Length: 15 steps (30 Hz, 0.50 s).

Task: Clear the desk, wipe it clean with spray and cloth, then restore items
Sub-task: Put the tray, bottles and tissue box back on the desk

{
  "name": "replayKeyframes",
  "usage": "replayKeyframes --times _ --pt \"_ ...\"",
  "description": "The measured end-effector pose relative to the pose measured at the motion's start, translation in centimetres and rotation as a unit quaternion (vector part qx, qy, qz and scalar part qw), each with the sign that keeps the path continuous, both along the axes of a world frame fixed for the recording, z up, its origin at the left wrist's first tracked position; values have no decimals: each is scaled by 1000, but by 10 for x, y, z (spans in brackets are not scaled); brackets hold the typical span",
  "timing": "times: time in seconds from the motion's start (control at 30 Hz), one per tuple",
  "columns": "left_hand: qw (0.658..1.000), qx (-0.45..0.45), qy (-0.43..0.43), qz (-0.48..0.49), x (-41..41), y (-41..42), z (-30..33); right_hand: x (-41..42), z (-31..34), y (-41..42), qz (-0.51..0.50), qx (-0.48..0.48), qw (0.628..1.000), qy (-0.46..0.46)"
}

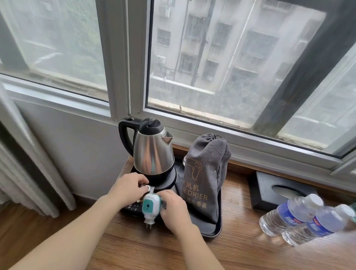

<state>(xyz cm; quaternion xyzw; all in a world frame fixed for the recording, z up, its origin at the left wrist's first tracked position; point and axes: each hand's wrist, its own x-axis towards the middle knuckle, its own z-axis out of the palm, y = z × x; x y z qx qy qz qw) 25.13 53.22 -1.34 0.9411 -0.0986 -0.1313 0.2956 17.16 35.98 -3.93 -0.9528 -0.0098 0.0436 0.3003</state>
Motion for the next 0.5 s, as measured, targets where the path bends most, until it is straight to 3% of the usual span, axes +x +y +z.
replayKeyframes --times 0.23,0.5 --pt "1000 6 6 -4 3 -4 -3 -1 -5 -11 -144 158 976 41" --pt "1000 10 9 -2 2 -6 -6 4 -9 -10 -165 226 957 82"
